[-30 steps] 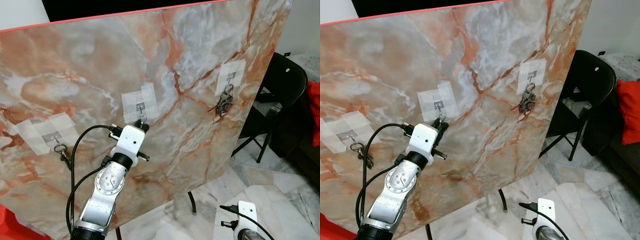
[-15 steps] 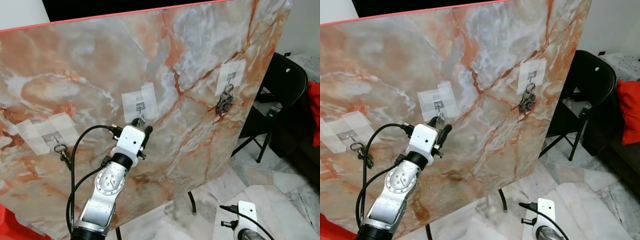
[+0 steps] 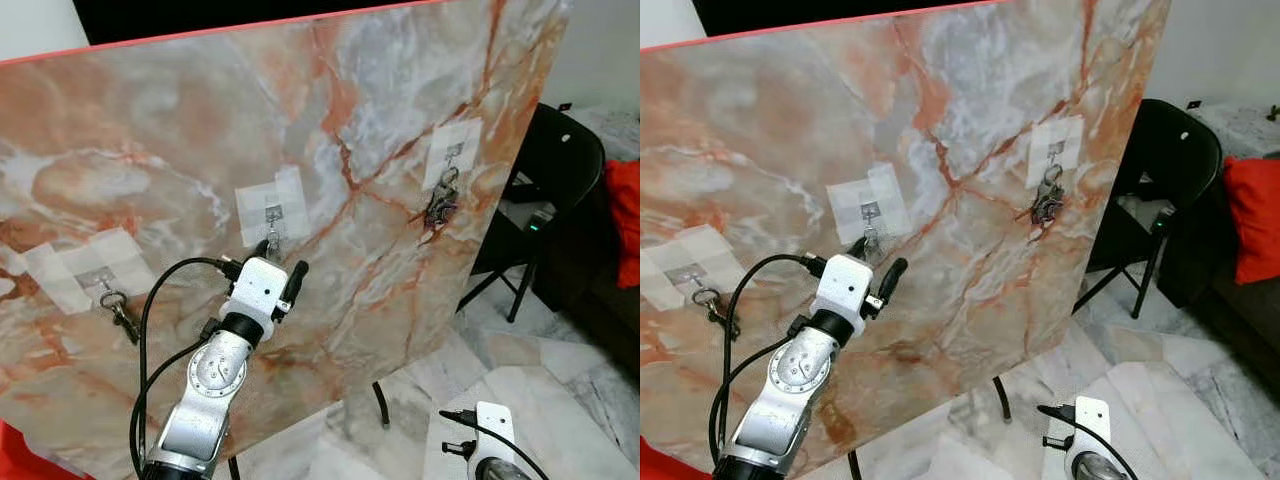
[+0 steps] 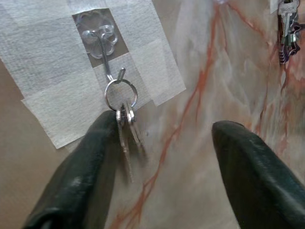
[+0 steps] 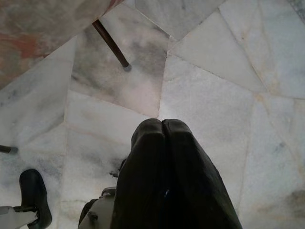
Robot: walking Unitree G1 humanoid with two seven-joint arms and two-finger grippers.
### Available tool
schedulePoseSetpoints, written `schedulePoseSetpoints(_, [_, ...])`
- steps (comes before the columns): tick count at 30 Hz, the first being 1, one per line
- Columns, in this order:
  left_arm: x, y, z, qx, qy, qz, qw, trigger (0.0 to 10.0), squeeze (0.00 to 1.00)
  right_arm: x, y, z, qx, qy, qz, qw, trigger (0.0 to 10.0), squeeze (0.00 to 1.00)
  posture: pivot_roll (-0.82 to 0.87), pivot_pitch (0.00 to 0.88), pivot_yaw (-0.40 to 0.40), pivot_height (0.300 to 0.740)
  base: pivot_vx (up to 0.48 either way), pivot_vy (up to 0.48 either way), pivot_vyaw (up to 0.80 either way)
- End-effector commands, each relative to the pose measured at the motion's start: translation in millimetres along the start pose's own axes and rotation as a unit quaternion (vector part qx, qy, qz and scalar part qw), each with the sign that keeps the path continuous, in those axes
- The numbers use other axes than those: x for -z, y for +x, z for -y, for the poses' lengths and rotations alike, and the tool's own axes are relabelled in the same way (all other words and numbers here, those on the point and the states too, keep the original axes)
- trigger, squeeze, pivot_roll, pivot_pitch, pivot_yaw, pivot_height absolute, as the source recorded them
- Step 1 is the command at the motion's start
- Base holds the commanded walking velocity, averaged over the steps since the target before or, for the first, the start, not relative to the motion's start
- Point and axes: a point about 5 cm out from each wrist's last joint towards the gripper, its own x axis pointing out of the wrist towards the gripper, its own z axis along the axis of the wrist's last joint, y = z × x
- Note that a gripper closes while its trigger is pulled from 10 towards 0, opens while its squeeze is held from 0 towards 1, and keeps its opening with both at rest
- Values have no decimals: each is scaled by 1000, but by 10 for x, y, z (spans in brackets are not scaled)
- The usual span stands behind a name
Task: Hang keys on a hook
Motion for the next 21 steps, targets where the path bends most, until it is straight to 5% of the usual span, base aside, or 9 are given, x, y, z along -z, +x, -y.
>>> schedulePoseSetpoints(1, [11, -27, -63, -11, -1, -3, 1000, 10000, 1000, -1, 1, -3, 1, 2, -2, 1000, 10000, 0, 28, 0, -13, 736, 0, 0, 0])
schedulePoseSetpoints(2, [19, -38, -60, -12, 1, -6, 1000, 10000, 0, 1, 0, 1, 2, 1, -2, 1000, 10000, 0, 29, 0, -16, 736, 0, 0, 0])
schedulePoseSetpoints(21, [330, -490, -112, -18, -7, -65, 998, 10000, 0, 5, 0, 4, 3, 0, -3, 1000, 10000, 0, 27, 0, -14, 736, 0, 0, 0])
